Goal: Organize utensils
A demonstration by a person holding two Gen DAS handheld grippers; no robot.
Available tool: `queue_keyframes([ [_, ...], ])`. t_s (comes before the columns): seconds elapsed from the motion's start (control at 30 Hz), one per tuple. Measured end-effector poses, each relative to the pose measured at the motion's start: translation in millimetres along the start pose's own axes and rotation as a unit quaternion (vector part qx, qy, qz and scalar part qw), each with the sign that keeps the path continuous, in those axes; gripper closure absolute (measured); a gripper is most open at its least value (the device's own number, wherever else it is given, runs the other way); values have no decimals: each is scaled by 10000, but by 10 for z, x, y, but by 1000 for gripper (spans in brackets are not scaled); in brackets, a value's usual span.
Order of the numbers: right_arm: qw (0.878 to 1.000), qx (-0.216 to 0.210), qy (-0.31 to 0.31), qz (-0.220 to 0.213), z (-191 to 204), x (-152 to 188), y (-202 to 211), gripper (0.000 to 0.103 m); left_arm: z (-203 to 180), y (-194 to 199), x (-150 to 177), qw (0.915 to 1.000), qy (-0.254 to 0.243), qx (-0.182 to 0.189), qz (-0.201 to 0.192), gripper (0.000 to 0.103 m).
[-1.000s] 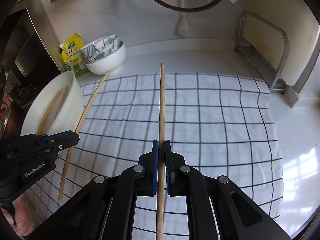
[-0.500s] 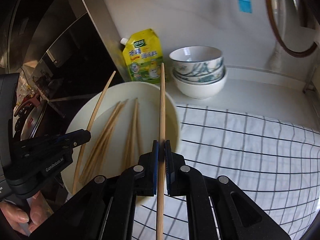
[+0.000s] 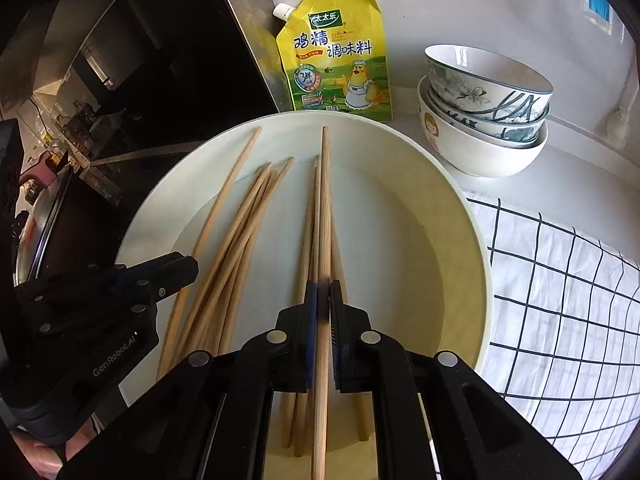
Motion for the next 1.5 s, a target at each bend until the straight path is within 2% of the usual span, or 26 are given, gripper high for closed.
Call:
queue_keyframes([
  [0.03, 10000, 50, -12, -26, -15, -3, 14, 90, 3, 27, 8, 10000, 13, 9, -34, 63],
  [0.1, 9999, 114, -32, -66, -49, 12, 52, 90, 10, 78, 6, 9999, 47, 18, -122, 54],
  [0.43, 9994, 244, -134, -186, -101, 141, 321, 81, 54, 338, 92, 9995, 180, -89, -232, 49],
  [1.07, 9982, 347, -45, -492, 5, 278, 689, 77, -46, 685, 211, 9988, 68, -110, -464, 49],
  [1.37, 9978, 375, -67, -537, 7, 318, 737, 74, -32, 727, 201, 9987, 75, -147, -480, 43],
  [1.5, 9979, 379, -73, -527, 1, 336, 735, 68, -24, 743, 198, 9986, 65, -149, -500, 36],
])
Point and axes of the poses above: each gripper's, at about its wrist camera, not at the fingertips, and y roughly against the way its jaws point, z to its left, x to its underside, the point moved 4 cm from there along -y, roughly the way its jaws point, and after that the axes turned 12 degrees about x, right-handed, at the moved point
